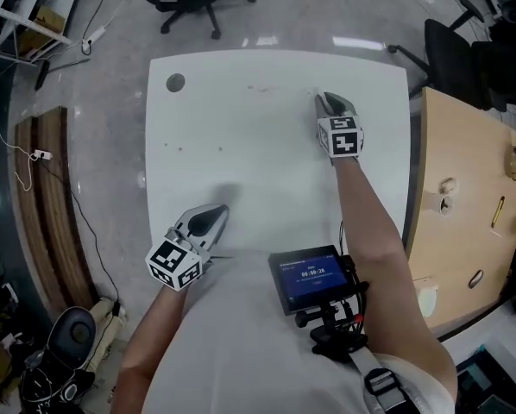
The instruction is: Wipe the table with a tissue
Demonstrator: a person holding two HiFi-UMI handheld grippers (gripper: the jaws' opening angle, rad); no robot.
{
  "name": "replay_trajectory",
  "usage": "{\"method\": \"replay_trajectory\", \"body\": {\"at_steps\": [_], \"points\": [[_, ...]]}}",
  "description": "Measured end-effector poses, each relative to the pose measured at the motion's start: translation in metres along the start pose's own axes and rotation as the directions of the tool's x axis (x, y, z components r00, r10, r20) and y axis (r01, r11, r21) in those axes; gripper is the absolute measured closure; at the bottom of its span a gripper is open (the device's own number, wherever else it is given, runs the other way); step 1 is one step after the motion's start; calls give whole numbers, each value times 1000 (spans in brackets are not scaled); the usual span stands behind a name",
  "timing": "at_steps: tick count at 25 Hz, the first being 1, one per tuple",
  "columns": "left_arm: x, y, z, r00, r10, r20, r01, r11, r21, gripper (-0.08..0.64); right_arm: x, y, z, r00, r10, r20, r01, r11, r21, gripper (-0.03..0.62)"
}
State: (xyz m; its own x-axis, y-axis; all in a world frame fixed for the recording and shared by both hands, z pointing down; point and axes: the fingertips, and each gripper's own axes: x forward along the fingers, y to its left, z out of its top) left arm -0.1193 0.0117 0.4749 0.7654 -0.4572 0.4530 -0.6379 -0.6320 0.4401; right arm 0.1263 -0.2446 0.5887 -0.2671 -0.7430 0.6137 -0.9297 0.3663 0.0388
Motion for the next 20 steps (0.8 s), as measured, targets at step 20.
{"method": "replay_trajectory", "body": {"at_steps": [20], "points": [[-30,61,6,998,-66,22,67,997,-33,554,38,46,7,972,-208,-112,231,936,267,528]]}}
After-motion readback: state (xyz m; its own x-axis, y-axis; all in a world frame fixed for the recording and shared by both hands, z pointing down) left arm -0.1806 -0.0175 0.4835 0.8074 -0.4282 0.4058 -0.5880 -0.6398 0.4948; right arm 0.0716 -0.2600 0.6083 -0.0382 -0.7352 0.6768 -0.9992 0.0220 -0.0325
